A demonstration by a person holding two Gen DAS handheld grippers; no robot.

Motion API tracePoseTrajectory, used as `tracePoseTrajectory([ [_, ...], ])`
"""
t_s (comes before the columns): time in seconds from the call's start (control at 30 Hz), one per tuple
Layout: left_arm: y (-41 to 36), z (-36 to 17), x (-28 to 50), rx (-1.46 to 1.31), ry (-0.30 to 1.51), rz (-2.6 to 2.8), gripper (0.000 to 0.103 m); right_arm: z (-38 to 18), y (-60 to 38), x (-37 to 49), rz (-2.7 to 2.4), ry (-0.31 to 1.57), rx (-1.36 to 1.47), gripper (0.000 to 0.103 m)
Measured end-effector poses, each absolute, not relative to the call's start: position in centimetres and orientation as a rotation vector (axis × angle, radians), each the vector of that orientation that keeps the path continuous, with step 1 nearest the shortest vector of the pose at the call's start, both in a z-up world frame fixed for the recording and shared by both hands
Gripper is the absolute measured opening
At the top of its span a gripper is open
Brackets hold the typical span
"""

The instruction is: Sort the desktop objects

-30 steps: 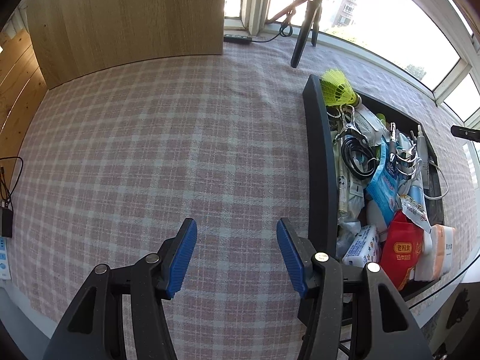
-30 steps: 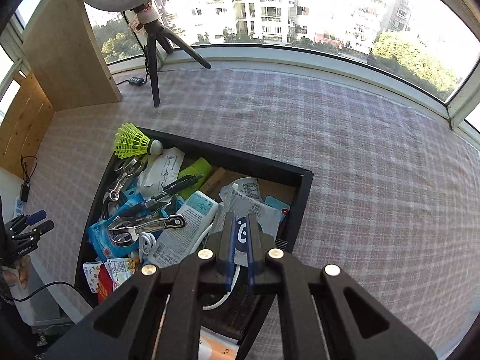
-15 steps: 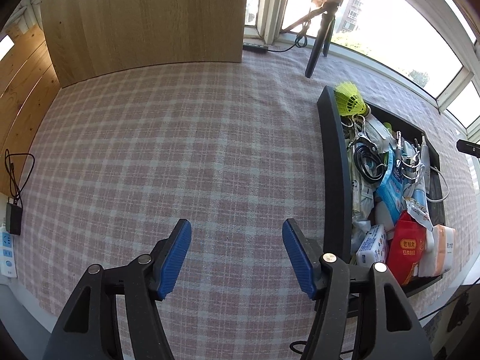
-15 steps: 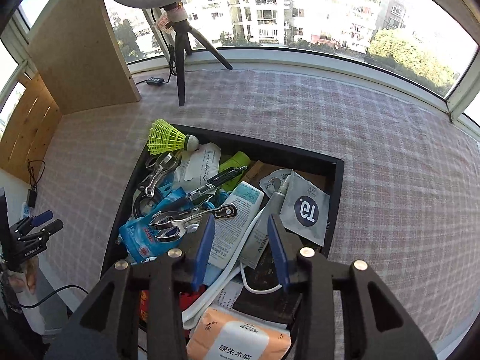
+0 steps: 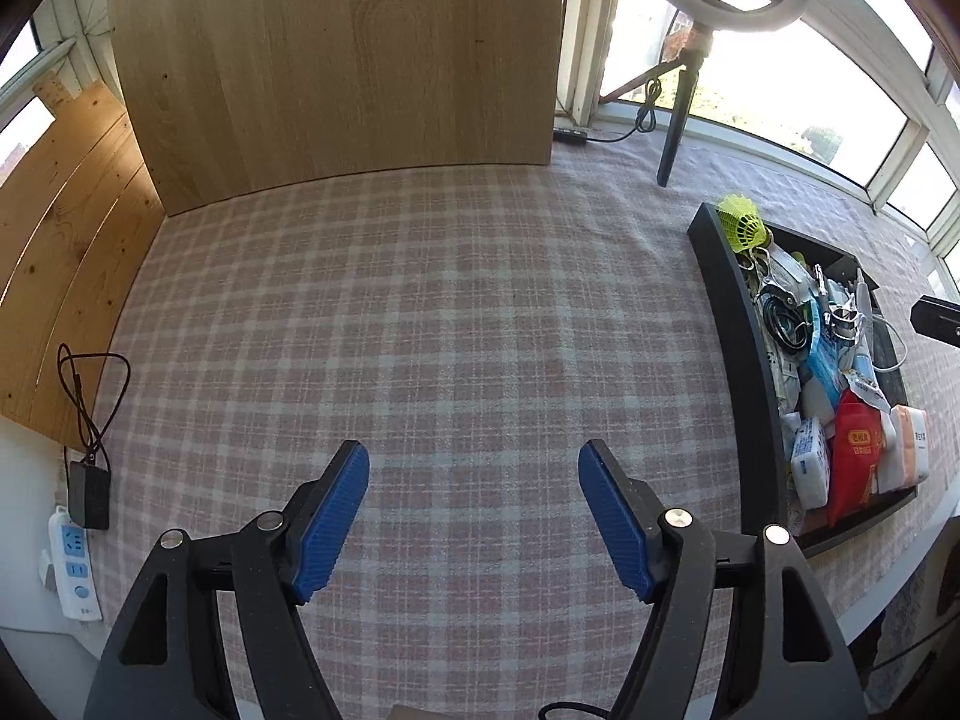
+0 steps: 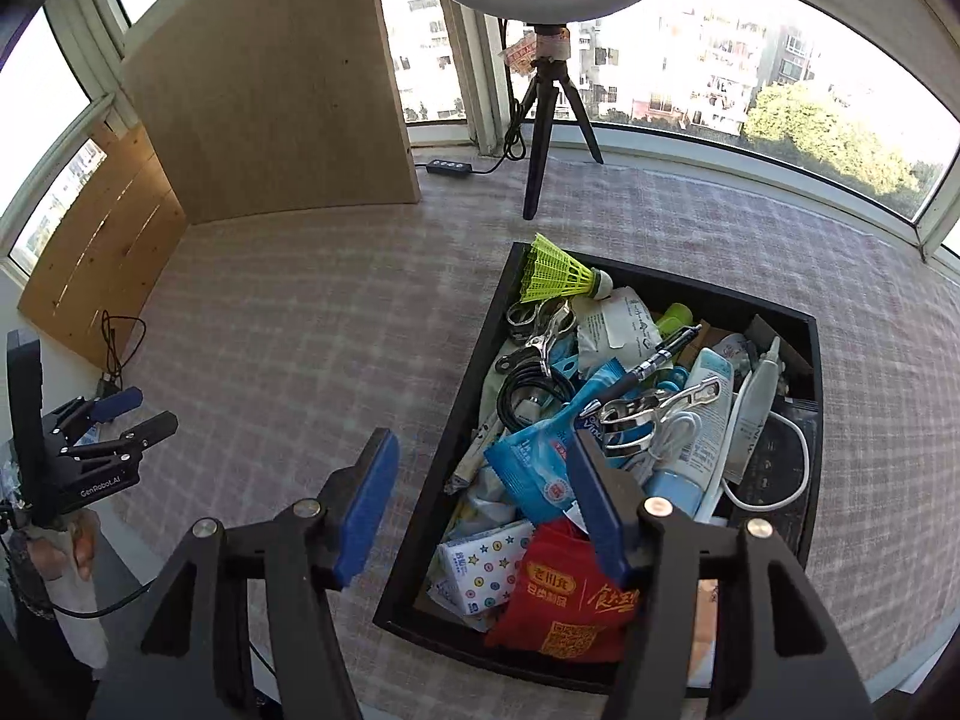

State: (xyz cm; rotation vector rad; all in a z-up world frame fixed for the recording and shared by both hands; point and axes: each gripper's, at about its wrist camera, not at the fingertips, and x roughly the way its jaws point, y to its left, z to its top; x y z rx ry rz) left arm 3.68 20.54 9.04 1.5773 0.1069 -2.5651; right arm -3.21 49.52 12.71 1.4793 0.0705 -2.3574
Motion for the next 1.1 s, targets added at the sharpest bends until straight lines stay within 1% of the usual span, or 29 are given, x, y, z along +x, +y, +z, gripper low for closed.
tracePoseTrajectory([
  [0.07, 19.0, 9.1, 4.1, 1.568, 0.106, -2.561, 0.075, 12.0, 46.7, -2.3, -2.367, 0.062, 1.468, 0.057],
  [0.2, 16.0, 8.8, 4.7, 1.573, 0.110, -2.553, 0.075, 9.9, 41.2, -0.8, -2.355, 0.034, 1.487, 0.057],
  [0.5, 10.7, 7.0, 5.4, 1.601, 0.167, -2.503, 0.076, 6.1, 31.4, 1.7, -2.380, 0.093, 1.557, 0.058],
  [0.63, 9.4, 5.4, 5.6, 1.620, 0.172, -2.470, 0.076, 5.3, 28.8, 2.2, -2.426, 0.107, 1.550, 0.059],
  [0.67, 9.2, 5.0, 5.5, 1.631, 0.177, -2.461, 0.076, 5.1, 28.3, 2.3, -2.429, 0.092, 1.551, 0.063],
  [0.73, 8.9, 4.2, 5.6, 1.644, 0.191, -2.447, 0.076, 4.6, 27.5, 2.5, -2.436, 0.058, 1.552, 0.066],
  [1.0, 7.6, 2.3, 6.8, 1.666, 0.238, -2.432, 0.076, 2.8, 24.1, 3.2, -2.430, 0.134, 1.558, 0.066],
  [1.1, 7.1, 2.0, 7.7, 1.661, 0.253, -2.424, 0.076, 2.5, 23.7, 3.3, -2.424, 0.126, 1.563, 0.066],
])
